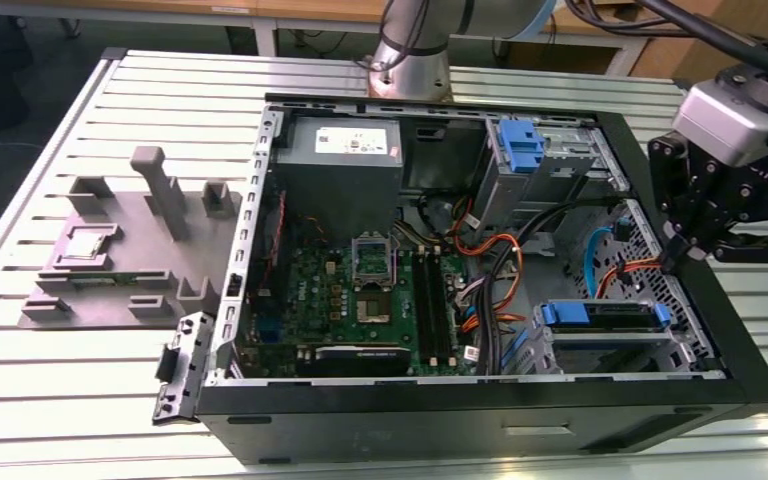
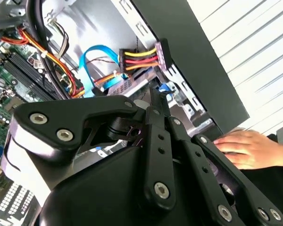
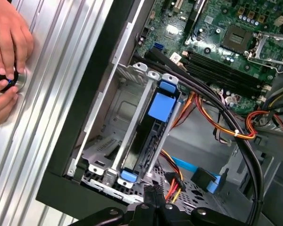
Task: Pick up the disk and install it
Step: 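Insert the first disk wire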
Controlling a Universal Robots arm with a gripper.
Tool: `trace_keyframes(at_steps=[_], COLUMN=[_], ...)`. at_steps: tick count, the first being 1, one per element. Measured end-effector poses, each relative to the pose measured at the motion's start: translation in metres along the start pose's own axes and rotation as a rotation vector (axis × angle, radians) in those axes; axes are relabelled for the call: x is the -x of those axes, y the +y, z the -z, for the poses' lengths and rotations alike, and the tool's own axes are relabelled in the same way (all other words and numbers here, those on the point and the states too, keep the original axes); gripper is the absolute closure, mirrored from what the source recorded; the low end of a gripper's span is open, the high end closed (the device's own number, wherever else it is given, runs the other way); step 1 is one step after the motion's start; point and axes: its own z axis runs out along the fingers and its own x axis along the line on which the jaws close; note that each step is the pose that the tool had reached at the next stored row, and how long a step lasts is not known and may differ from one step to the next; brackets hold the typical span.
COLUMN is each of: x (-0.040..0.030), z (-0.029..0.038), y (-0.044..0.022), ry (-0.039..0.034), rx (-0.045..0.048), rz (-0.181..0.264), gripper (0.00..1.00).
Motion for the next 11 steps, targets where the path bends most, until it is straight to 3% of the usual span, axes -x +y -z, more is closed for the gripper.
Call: trace_keyframes(at_steps=[4, 9, 11], x=[0.0033, 0.0043, 0.0043], z=[-0.0012, -0.0028, -0.0032], y=[-0.003, -0.0035, -0.0036], ry=[0.0059, 0.0317, 0.0329], rx=[-0.0003, -0.0113, -0.0143], rz=[0.003, 0.016, 0.023], gripper=[0.9, 0.9, 0.9])
